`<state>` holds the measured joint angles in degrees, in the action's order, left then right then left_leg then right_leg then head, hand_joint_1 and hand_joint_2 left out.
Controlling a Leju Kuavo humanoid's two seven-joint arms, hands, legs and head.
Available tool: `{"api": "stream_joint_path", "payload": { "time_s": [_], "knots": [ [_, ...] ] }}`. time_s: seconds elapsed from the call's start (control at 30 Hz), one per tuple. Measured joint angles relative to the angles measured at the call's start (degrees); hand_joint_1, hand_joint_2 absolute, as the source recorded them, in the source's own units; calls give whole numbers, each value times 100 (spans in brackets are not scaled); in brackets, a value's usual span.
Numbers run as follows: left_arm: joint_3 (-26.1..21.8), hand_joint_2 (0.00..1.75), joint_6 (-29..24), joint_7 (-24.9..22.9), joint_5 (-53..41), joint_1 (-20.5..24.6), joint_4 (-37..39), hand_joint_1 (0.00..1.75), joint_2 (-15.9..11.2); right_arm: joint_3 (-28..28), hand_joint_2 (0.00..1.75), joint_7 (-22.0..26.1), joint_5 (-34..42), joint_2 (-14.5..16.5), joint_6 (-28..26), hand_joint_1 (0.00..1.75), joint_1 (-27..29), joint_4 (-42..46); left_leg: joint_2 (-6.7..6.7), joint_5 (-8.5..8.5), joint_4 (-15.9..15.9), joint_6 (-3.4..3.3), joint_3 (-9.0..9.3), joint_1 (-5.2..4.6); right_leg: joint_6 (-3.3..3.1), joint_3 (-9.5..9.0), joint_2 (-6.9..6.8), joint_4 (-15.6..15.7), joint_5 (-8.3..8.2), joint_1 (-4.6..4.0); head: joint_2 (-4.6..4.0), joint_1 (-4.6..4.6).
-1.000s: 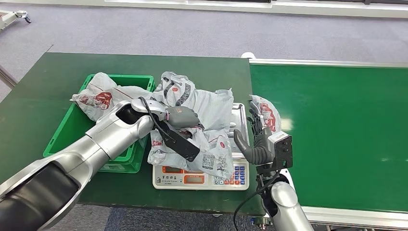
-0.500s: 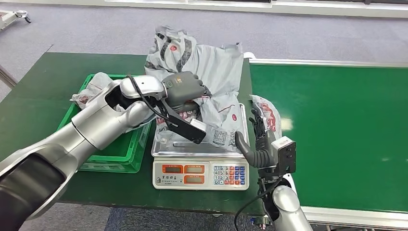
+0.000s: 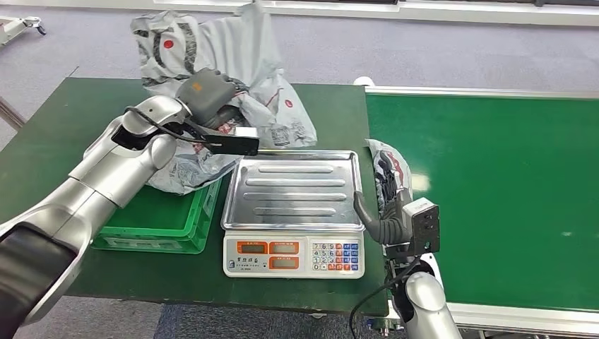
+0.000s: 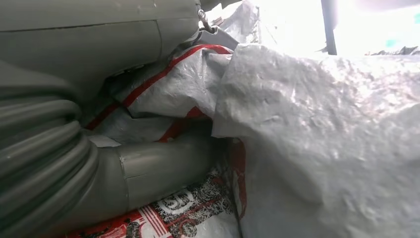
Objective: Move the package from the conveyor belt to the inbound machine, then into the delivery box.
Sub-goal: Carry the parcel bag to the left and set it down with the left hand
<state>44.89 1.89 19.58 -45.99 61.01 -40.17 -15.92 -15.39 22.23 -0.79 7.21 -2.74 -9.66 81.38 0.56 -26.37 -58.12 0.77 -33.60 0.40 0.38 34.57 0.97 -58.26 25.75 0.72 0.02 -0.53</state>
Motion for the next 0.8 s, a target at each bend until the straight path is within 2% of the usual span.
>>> {"api": "stream_joint_path", "payload": {
  "time_s": [0.23,0.47,0.77,0.8],
  "knots": [
    [-762,175,-141,-189,36,-539,692,175,-358,106,175,7,-46,-2,-45,0,186,102,-3,-1,3,1,-6,1,-4,9,1,-2,3,1,0,0],
    [-1523,175,-474,-402,-213,-1098,1043,175,-551,174,175,-61,-128,-3,-196,0,370,290,-3,-2,4,1,-9,0,-8,13,1,-1,5,0,0,0],
    [-1934,175,-447,-418,-298,-1316,1178,175,-618,189,175,-79,-130,-8,-256,0,472,404,-2,-1,4,2,-8,0,-9,12,-1,-2,5,-1,0,1],
    [-1960,175,-413,-444,-353,-1333,1180,152,-626,191,175,-79,-129,-8,-271,0,485,422,-2,-1,4,2,-8,0,-9,12,-1,-2,5,-1,0,1]
  ]
}}
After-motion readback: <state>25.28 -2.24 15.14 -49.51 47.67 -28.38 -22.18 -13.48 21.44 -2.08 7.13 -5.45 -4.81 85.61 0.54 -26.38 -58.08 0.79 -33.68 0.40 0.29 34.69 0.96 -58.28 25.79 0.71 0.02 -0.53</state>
